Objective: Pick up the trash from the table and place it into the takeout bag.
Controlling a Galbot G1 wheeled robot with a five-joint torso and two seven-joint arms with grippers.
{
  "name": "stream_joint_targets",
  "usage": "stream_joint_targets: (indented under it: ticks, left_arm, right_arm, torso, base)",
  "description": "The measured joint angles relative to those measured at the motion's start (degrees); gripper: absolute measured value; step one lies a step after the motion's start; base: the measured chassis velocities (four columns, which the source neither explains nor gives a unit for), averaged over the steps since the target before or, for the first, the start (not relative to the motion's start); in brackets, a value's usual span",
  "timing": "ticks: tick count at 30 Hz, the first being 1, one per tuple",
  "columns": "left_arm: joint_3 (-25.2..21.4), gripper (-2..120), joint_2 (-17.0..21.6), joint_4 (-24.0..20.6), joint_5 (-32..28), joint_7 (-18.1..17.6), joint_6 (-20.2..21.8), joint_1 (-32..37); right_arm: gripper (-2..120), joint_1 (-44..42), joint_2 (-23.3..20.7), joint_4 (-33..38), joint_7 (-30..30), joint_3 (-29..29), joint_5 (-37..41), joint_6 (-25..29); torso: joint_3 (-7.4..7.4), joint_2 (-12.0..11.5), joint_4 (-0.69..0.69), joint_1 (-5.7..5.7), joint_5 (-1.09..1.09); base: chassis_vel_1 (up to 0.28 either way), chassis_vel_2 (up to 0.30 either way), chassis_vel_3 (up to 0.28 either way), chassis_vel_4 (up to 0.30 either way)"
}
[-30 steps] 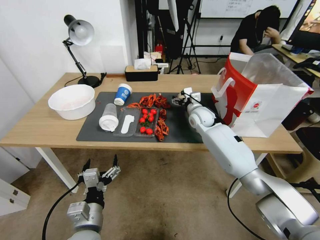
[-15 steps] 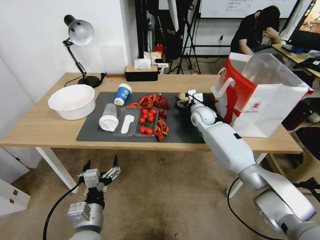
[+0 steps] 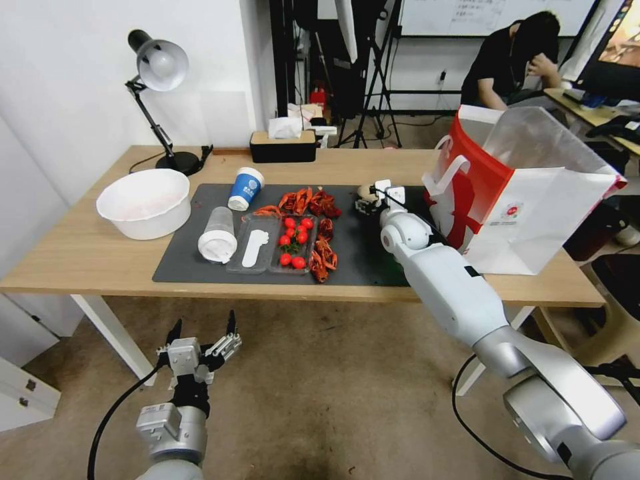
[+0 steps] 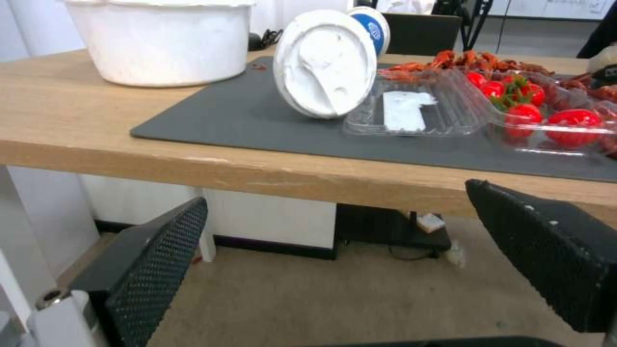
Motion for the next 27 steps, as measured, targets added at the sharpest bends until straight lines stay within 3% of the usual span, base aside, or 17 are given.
stream_joint_targets:
  ticks: [3, 10, 17, 21, 26, 27]
  left_arm:
    - [0.1, 100, 0.0, 0.0, 0.0, 0.0, 0.0, 0.0]
    - [0.3, 100, 0.1, -0.2, 0.2, 0.0, 0.0, 0.2]
    - [0.3, 100, 0.0, -0.4, 0.6, 0.0, 0.0, 0.5]
    - [0.3, 100, -0.1, -0.6, 0.7, 0.0, 0.0, 0.6]
    - [0.1, 100, -0.2, -1.0, 0.9, -0.1, 0.0, 0.8]
    - [-0.1, 100, -0.2, -1.2, 1.1, -0.1, 0.0, 1.0]
  right_arm:
    - [55, -0.2, -0.3, 0.5, 0.0, 0.0, -0.2, 0.1]
    - [25, -1.0, -1.4, 2.5, -0.2, 0.3, -1.1, 0.4]
    - [8, -3.2, -2.2, 7.5, 0.1, 1.5, -2.2, 0.6]
    - [7, -4.8, -3.1, 11.3, 0.3, 2.0, -3.1, 0.7]
    - [7, -8.5, -5.9, 20.1, 0.5, 3.1, -4.0, 0.7]
    - [7, -10.2, -7.2, 24.6, 0.5, 3.8, -4.2, 0.6]
  torso:
    - [0.00, 0.0, 0.00, 0.00, 0.00]
    - [0.00, 0.0, 0.00, 0.00, 0.00]
    - [0.00, 0.0, 0.00, 0.00, 0.00]
    - [0.00, 0.0, 0.01, 0.00, -0.01]
    - [0.00, 0.0, 0.00, 0.00, 0.00]
    - [0.00, 0.0, 0.00, 0.00, 0.00]
  base:
    - [0.000, 0.000, 0.000, 0.000]
    - [0.000, 0.000, 0.000, 0.000]
    - [0.000, 0.000, 0.000, 0.000]
    - [0.000, 0.000, 0.000, 0.000]
    - [0.000, 0.000, 0.000, 0.000]
    - [0.000, 0.000, 0.000, 0.000]
